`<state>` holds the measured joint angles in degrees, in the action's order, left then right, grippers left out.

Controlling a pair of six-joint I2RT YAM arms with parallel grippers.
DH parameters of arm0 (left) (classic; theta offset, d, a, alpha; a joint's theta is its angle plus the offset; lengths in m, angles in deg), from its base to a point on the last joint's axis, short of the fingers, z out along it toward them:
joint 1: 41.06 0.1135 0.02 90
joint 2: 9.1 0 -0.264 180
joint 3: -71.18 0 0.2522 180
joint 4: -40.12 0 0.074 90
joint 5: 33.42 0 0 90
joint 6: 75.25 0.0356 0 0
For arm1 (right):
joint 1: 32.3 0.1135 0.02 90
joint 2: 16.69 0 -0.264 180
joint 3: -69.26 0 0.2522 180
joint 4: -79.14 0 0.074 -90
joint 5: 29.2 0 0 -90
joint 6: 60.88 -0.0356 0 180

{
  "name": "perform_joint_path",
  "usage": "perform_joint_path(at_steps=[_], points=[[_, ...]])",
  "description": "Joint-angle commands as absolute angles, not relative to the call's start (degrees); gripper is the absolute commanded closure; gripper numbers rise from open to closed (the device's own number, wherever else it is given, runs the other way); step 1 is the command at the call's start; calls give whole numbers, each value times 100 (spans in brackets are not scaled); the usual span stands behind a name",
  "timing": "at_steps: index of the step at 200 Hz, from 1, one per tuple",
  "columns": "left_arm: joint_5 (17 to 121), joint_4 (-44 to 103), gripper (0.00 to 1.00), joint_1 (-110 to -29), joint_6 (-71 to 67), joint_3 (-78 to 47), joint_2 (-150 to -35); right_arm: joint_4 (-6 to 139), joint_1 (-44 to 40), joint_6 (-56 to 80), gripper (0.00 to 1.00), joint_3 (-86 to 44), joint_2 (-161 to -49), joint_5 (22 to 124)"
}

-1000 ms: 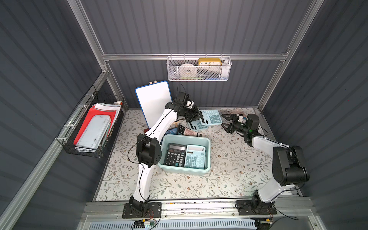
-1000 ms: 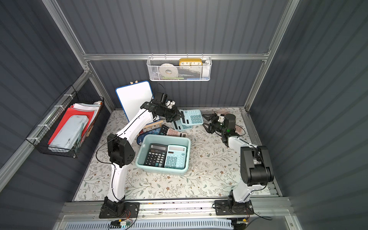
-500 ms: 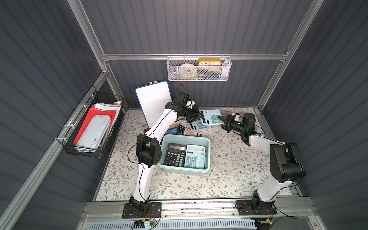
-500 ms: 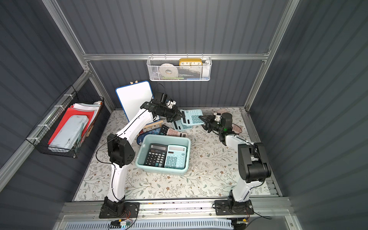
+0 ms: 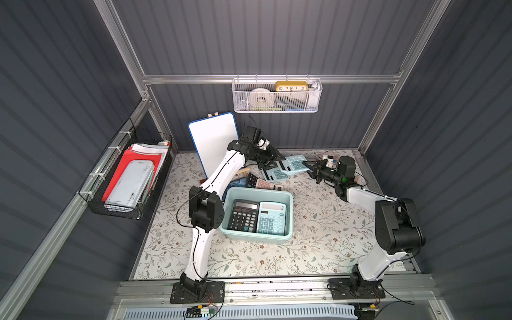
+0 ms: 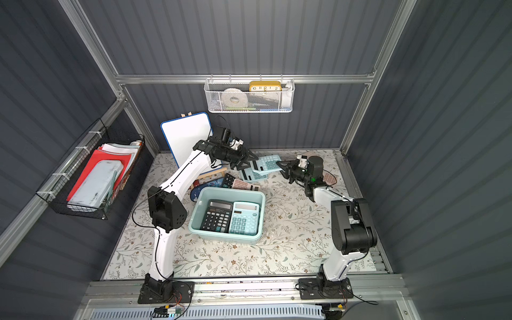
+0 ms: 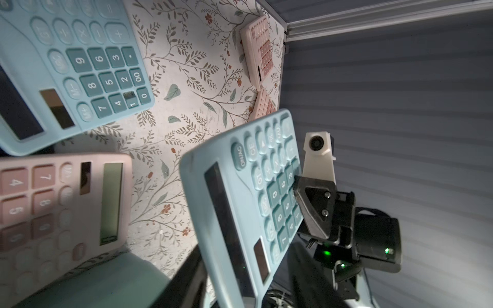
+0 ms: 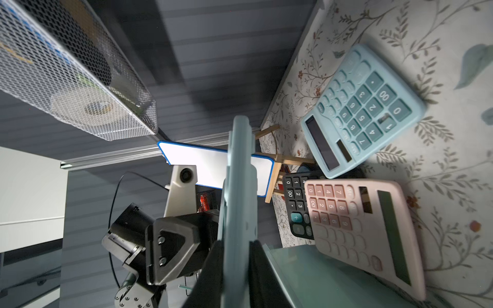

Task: Put the calculator in the storage box
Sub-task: Pick up the calculator at the center of the board, then place the calculator in the storage box.

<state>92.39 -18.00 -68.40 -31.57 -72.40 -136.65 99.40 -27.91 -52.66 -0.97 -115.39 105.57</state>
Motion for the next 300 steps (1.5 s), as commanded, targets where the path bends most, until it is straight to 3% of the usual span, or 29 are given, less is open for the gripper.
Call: perform_joint_path(at_steps=[1,25,50,140,184,300], points=[[8810,-2469,27,-6795,-2659,-7858,-13334,9476,-2781,-4958,100,-347,-11275,10650],[8273,-3511,10,-6757,-2276,-8662,-13396,8896,-2727,-4525,100,-463,-11119,10810],[8040,-3651,1,-6690,-2172,-8289,-12983,8115,-2553,-3871,100,-739,-11064,11102],[6752,-3632,1,-6450,-2134,-6914,-11739,4726,-1171,-1155,100,-2400,-11534,11868],[6320,-3587,1,-6266,-2259,-6311,-11331,3652,-535,-441,100,-3252,-12113,12127],[5797,-3459,1,-6022,-2550,-5005,-10484,3148,158,-132,100,-4209,-13245,11937]])
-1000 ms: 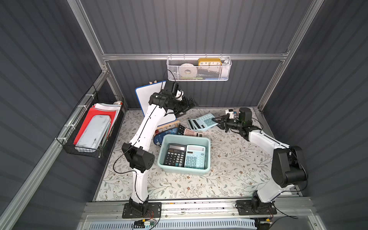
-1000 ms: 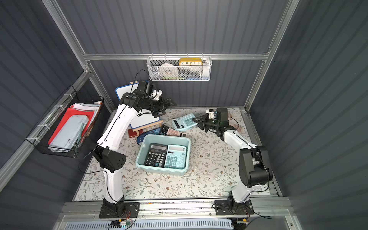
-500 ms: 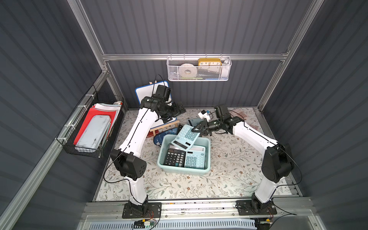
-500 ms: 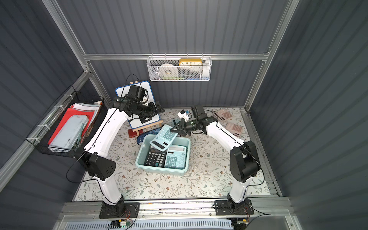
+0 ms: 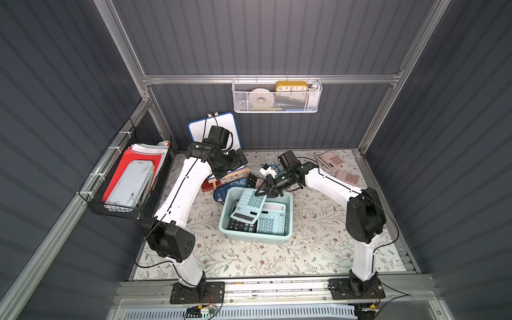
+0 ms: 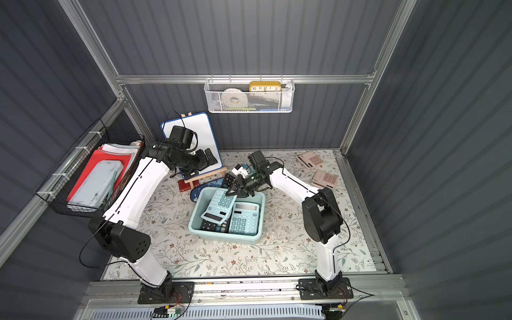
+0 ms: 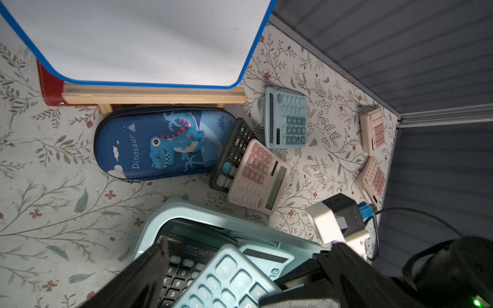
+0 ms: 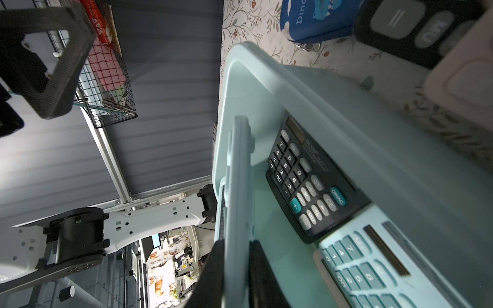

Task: Put the calculator in the storage box
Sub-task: Place the calculator in the storage box.

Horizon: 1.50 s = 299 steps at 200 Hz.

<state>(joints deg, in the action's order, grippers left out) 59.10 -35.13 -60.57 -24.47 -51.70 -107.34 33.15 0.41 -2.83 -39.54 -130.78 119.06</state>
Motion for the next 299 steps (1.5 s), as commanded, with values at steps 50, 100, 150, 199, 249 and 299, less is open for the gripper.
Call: perform_joint_path(at_steps=[50,100,150,199,249,299], points=[[5737,-3419,1,-6014,-2569,-4824,-10400,3048,235,-46,97,-4413,-13523,11805],[5676,-3510,1,-6014,-2476,-4705,-10444,2746,271,79,68,-4610,-13657,11579],[5658,-3489,1,-6007,-2484,-4622,-10490,2120,254,359,55,-4752,-13601,11102],[5565,-3651,1,-5998,-2420,-4518,-10473,1129,74,680,51,-5242,-13462,10304],[5713,-3994,1,-5927,-2357,-4334,-10516,153,81,1329,50,-5122,-13174,9883],[5918,-4053,1,-5869,-2374,-4073,-10481,-174,231,2024,79,-4309,-12770,9614]])
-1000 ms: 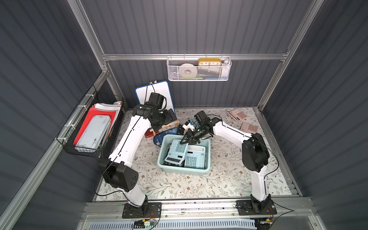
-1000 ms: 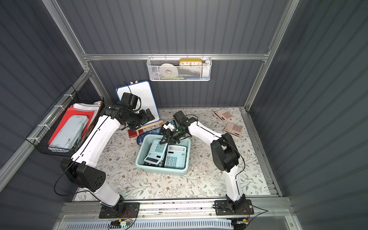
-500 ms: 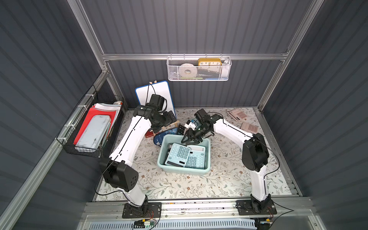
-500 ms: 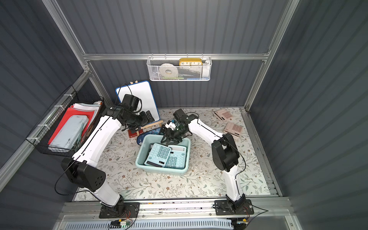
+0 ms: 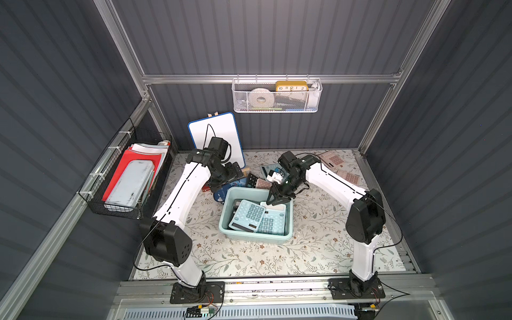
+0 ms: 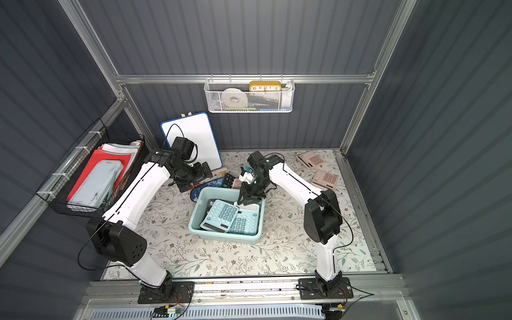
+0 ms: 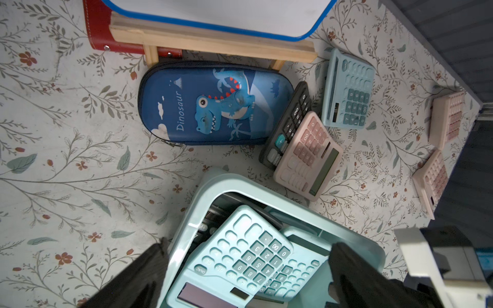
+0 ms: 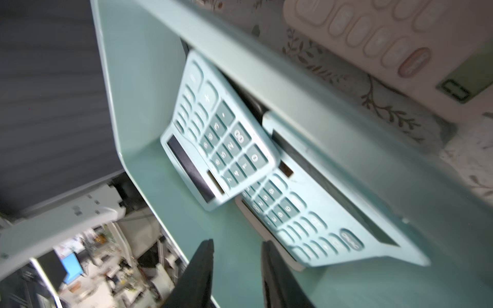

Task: Put the calculator in the storage box
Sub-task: Place the calculator in the storage box.

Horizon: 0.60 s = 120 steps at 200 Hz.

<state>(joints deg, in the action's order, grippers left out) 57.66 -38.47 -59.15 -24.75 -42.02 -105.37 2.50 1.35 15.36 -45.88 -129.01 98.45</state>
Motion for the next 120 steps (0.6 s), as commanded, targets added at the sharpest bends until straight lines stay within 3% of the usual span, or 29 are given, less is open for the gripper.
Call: perform_joint_path(at_steps=[1,32,120], points=[[5924,-4052,1,-5871,-2374,-4066,-10477,-176,237,2029,79,-4297,-12770,9614],[6117,-3993,1,-5788,-2456,-3820,-10472,-194,443,2202,90,-4220,-12836,9517],[6499,-3753,1,-5631,-2581,-3218,-10439,-336,963,2462,94,-4722,-13531,9244]])
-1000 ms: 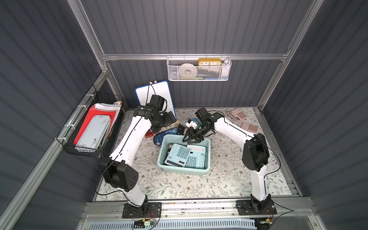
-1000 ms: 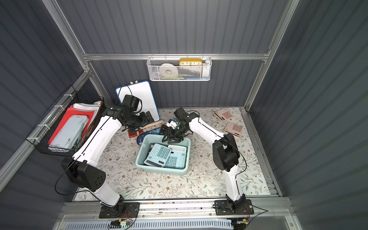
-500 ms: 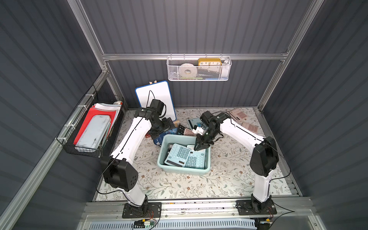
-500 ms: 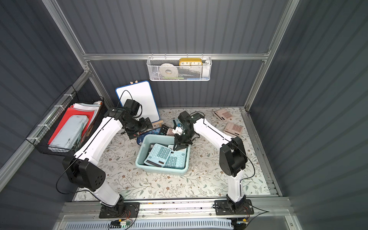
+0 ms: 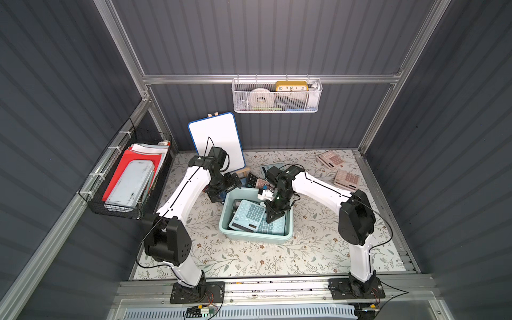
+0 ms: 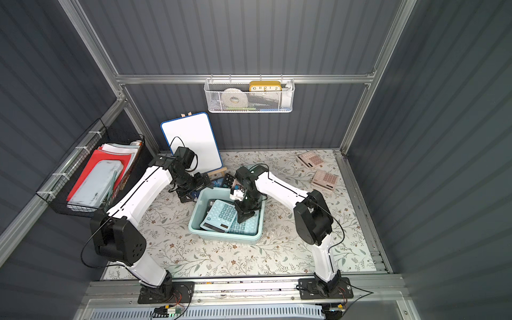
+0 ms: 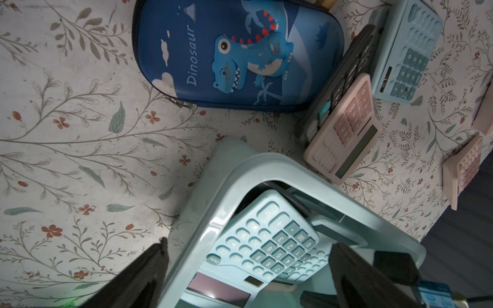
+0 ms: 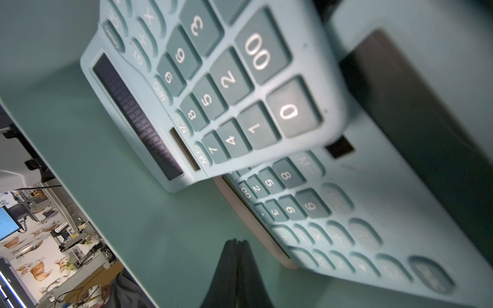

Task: Put the calculator in the storage box
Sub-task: Place the calculator in the storage box.

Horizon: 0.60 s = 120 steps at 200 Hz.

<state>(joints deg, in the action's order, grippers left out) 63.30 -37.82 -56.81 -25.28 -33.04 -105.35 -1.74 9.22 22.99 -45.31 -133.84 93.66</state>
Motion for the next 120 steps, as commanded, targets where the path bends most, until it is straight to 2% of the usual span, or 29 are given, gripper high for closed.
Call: perform_joint_path(at_steps=[1,60,120], points=[[6500,-3753,1,-5629,-2579,-3216,-10443,-327,963,2463,94,-4727,-13537,9244],[6627,-3693,1,-5618,-2541,-3085,-10538,-315,1154,2629,94,-5144,-14005,9130],[6769,-3621,1,-5618,-2554,-2956,-10510,-48,1213,2405,93,-5708,-14323,9475]])
